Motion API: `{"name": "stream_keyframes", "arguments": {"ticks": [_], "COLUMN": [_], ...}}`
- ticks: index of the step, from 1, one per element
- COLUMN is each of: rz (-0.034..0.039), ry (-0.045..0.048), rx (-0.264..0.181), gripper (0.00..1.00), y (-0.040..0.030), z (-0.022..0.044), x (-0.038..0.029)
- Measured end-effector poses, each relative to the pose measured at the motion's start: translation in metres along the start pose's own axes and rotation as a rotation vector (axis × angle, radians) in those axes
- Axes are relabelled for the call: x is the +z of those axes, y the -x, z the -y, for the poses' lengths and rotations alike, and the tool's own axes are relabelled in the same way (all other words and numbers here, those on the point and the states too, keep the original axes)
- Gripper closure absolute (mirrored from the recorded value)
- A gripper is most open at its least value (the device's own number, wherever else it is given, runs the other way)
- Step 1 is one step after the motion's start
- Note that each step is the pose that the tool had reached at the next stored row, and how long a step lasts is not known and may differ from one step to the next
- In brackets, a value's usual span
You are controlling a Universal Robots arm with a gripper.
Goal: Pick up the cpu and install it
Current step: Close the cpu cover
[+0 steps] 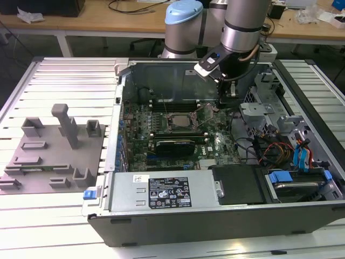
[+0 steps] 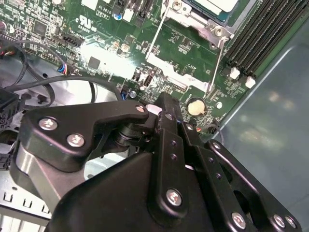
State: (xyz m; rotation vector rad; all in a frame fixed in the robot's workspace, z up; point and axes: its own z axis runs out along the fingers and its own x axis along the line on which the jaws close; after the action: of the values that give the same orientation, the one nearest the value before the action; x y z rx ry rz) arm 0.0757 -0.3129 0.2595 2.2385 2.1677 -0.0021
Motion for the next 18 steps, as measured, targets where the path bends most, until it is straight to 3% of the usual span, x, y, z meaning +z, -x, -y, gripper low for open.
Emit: {"name": "stream_keyframes", "arguments": {"ticks": [4,9,11,12,13,14,16,17,18], "rz": [-0.0001,-0.0001,0.0007,0.0008,0.0005,0.0008,0.0004,-0.0014,-0.0015], "ry": [-0.0001,-0.0009,-0.001,-0.0051,-0.0251,-0.0328,-0.0358,-0.0358,-0.0358], "rx": [0.0,0.0,0.0,0.0,0.0,-0.001,-0.001,-0.001,-0.001], "gripper": [0.89,0.89,0.89,0.89,0.89,0.89,0.89,0.89,0.89], "y": [-0.0001,-0.0003,-0.0002,-0.0003,-0.0003,-0.0003,-0.0002,0.0001,0.0001], "z": [0.0,0.0002,0.0002,0.0001,0.0,-0.0001,0.0022,0.0109,0.0109], "x": [0.0029,0.0134,0.0133,0.0135,0.0138,0.0138,0.0137,0.0135,0.0136]}}
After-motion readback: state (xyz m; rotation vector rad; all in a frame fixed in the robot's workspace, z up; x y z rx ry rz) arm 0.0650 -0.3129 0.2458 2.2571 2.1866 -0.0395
